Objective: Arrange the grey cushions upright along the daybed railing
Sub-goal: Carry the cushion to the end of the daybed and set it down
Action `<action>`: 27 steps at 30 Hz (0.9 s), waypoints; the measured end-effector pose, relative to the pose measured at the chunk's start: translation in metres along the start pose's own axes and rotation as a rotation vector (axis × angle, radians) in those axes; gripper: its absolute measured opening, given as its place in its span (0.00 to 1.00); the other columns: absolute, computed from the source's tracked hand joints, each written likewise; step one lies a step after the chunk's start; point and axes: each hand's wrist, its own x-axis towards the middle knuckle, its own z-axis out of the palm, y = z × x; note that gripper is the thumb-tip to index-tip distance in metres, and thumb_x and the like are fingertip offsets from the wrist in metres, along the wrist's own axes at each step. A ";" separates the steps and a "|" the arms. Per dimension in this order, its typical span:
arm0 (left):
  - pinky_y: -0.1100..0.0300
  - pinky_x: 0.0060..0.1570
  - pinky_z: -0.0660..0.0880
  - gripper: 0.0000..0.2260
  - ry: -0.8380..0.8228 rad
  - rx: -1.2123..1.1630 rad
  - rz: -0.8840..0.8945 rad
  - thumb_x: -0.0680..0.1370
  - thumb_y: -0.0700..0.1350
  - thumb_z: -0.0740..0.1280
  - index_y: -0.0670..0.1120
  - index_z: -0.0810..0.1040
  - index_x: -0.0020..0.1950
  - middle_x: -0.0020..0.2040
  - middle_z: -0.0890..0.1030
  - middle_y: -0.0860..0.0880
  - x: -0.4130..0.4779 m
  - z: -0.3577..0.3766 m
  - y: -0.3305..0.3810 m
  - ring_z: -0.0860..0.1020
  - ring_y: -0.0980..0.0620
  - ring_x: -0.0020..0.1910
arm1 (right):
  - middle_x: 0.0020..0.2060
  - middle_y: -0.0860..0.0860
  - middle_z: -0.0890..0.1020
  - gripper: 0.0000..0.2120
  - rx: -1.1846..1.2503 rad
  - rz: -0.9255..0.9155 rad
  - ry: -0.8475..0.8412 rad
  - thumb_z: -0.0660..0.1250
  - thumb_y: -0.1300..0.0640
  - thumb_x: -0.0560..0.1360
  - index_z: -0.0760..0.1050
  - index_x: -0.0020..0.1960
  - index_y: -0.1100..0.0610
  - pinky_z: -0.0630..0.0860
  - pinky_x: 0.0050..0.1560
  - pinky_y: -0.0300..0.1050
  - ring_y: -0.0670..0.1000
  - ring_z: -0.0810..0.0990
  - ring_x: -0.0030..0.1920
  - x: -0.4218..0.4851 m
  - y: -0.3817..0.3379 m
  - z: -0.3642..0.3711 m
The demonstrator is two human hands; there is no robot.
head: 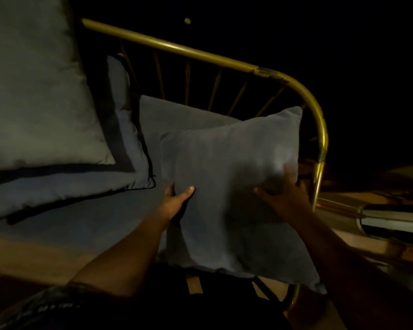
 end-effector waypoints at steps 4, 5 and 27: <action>0.46 0.68 0.69 0.49 0.056 0.130 -0.038 0.59 0.65 0.74 0.56 0.57 0.76 0.74 0.67 0.46 0.024 -0.001 -0.003 0.69 0.42 0.69 | 0.75 0.62 0.53 0.52 -0.062 0.080 0.022 0.70 0.32 0.62 0.38 0.73 0.36 0.64 0.67 0.65 0.70 0.60 0.71 0.030 -0.003 0.005; 0.47 0.68 0.69 0.47 0.066 0.102 -0.039 0.61 0.64 0.75 0.56 0.57 0.76 0.73 0.67 0.45 0.029 0.000 -0.003 0.70 0.42 0.69 | 0.75 0.61 0.52 0.53 -0.064 0.091 0.031 0.70 0.31 0.62 0.38 0.73 0.35 0.64 0.67 0.65 0.70 0.59 0.71 0.037 -0.005 0.005; 0.48 0.65 0.70 0.38 0.055 0.150 0.068 0.69 0.51 0.74 0.56 0.59 0.74 0.72 0.70 0.49 -0.003 -0.069 0.027 0.72 0.46 0.66 | 0.74 0.59 0.58 0.53 0.309 0.281 0.011 0.70 0.28 0.57 0.43 0.73 0.35 0.68 0.65 0.67 0.68 0.63 0.70 -0.019 0.001 0.050</action>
